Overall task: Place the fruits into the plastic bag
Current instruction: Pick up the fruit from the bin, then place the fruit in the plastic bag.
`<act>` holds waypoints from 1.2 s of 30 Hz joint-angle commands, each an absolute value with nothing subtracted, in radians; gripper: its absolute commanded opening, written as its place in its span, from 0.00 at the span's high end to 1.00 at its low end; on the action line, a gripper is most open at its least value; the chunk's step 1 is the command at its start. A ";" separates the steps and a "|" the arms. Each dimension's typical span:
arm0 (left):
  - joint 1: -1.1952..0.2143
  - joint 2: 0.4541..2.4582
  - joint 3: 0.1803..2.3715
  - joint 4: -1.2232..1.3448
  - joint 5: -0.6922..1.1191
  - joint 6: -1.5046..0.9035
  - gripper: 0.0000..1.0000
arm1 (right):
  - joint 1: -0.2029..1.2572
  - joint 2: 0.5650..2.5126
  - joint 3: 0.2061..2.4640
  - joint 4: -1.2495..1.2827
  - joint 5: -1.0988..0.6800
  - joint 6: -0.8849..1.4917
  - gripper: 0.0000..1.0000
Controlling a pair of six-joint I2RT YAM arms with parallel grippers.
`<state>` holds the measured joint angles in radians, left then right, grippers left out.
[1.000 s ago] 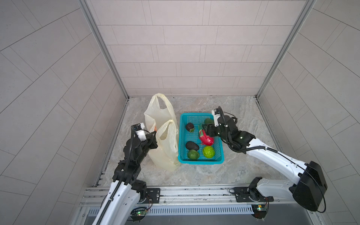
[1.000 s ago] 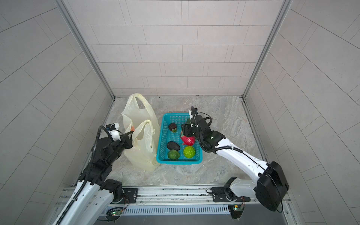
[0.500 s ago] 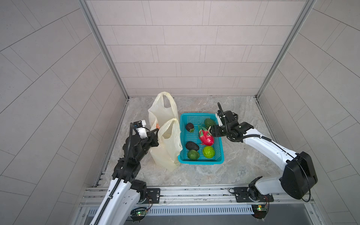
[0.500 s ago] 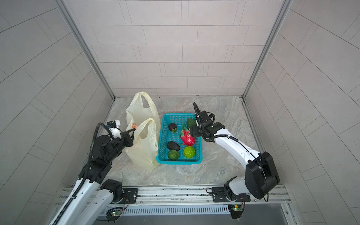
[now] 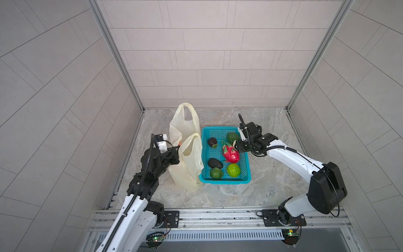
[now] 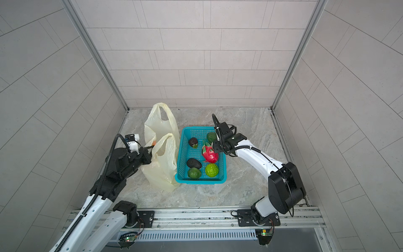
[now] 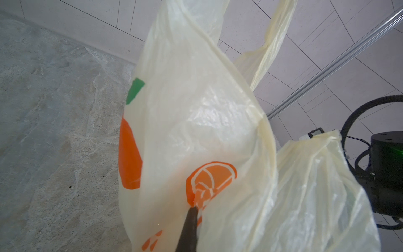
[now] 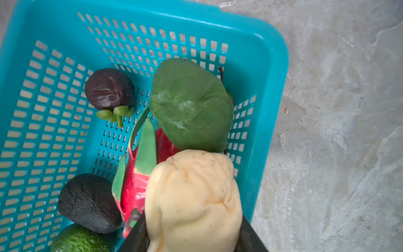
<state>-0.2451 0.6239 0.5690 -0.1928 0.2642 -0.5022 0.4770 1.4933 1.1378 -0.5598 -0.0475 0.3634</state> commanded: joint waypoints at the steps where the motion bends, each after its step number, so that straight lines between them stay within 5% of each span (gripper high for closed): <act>1: -0.253 0.627 0.599 -0.192 0.269 -0.488 1.00 | 0.475 1.484 1.164 -0.622 -0.024 0.352 0.77; 12: -0.258 0.618 0.588 -0.157 0.267 -0.503 1.00 | 0.542 1.303 1.186 -0.369 -0.234 0.381 0.83; 22: -0.262 0.573 0.536 -0.057 0.259 -0.551 1.00 | 0.707 1.474 1.304 -0.101 -0.533 0.479 0.84; 36: -0.261 0.566 0.515 -0.056 0.257 -0.541 1.00 | 0.852 1.722 1.474 -0.052 -0.585 0.501 0.85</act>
